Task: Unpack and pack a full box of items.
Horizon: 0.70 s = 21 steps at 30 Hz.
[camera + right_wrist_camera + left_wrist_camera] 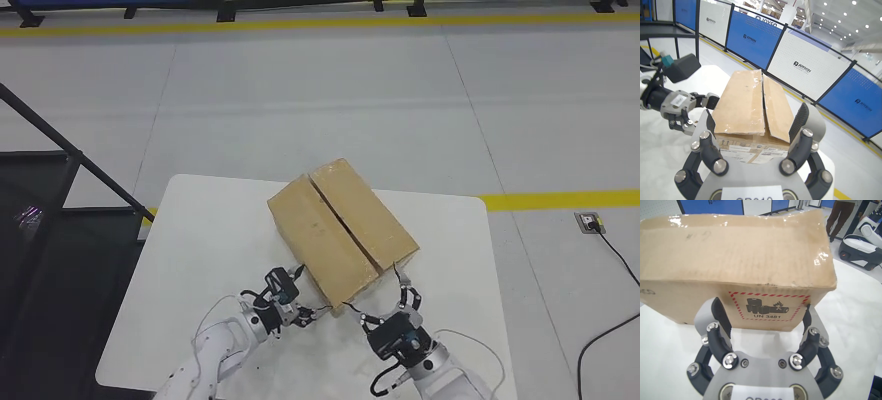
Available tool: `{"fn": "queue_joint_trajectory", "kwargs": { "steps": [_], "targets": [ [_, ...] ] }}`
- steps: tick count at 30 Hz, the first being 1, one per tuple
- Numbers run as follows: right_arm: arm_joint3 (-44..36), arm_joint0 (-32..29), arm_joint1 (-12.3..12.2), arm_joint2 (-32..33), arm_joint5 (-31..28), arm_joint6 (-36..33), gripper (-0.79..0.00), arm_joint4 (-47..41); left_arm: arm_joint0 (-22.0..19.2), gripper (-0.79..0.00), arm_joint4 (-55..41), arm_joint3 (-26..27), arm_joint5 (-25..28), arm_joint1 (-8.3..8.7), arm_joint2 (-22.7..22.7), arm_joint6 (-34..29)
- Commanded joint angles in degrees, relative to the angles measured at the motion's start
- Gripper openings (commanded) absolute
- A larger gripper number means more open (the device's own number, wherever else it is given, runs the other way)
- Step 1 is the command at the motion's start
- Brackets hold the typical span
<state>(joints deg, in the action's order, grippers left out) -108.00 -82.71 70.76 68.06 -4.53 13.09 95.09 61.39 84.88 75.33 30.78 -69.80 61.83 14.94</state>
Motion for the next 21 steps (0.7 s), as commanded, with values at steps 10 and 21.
{"fn": "queue_joint_trajectory", "kwargs": {
  "steps": [10, 21],
  "targets": [
    [-1.03, -0.17, 0.05, 0.58, -1.30, -2.01, 0.000, -3.89, 2.15, 0.000, -0.93, 0.55, -2.61, 1.45, 7.27, 2.58],
    [0.93, 2.01, 0.41, 3.68, -17.78, -18.89, 0.000, -40.34, 6.71, 0.000, -5.94, 2.10, -7.25, 3.16, 18.49, 4.10]
  ]
}}
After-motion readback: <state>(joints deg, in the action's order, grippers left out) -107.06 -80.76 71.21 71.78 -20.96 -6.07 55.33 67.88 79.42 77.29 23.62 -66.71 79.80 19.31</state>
